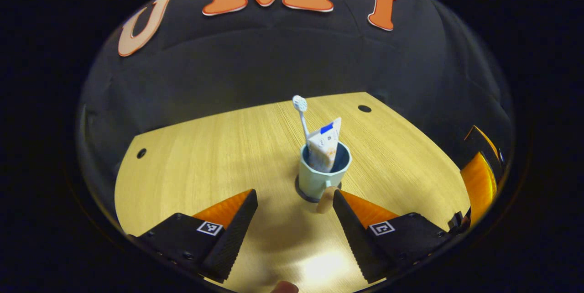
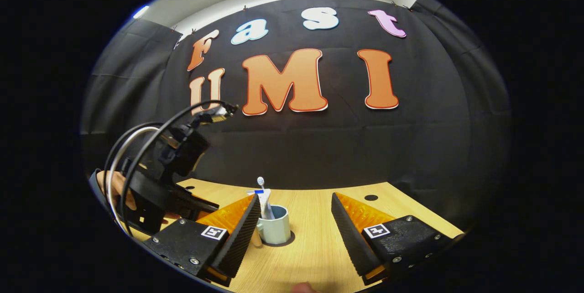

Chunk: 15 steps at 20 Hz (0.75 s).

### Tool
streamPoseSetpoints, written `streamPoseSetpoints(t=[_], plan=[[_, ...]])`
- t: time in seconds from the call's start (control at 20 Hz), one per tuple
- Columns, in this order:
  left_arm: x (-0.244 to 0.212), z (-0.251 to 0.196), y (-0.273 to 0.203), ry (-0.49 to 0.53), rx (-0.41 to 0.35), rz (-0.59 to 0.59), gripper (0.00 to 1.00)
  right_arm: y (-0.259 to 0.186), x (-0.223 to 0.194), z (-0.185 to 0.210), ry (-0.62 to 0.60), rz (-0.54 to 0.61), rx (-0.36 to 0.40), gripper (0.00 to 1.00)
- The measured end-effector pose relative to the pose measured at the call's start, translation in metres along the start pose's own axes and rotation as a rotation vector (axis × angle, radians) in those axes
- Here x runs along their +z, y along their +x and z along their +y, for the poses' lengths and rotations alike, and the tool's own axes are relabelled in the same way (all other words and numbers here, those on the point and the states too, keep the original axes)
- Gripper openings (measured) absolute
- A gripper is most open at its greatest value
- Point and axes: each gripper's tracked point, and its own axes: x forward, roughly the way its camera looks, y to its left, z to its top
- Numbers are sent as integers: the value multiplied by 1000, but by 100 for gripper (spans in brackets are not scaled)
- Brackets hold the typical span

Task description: Put the toothbrush and toothpaste on the desktop into the cup, then pick up the cup and place it on the coaster on the desktop.

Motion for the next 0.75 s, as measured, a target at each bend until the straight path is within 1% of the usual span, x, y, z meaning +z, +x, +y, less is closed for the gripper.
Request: streamPoseSetpoints(t=[0.1,0.2,0.25,0.4,0.55,0.65,0.75], plan=[[13,11,2,8,64,-105,100,4,3,9,0,-19,-1,93],[28,25,5,-1,169,-210,99,8,9,15,-1,-48,-12,93],[32,28,2,-5,206,-251,99,10,12,19,-4,-62,-14,93],[44,29,2,-27,250,-382,99,15,16,32,-30,-92,-10,94],[57,32,-4,-44,278,-546,99,17,20,44,-60,-116,-5,94],[64,34,-7,-54,311,-624,99,16,22,52,-68,-125,0,94],[72,33,-11,-77,304,-706,99,15,20,59,-80,-128,6,93]])
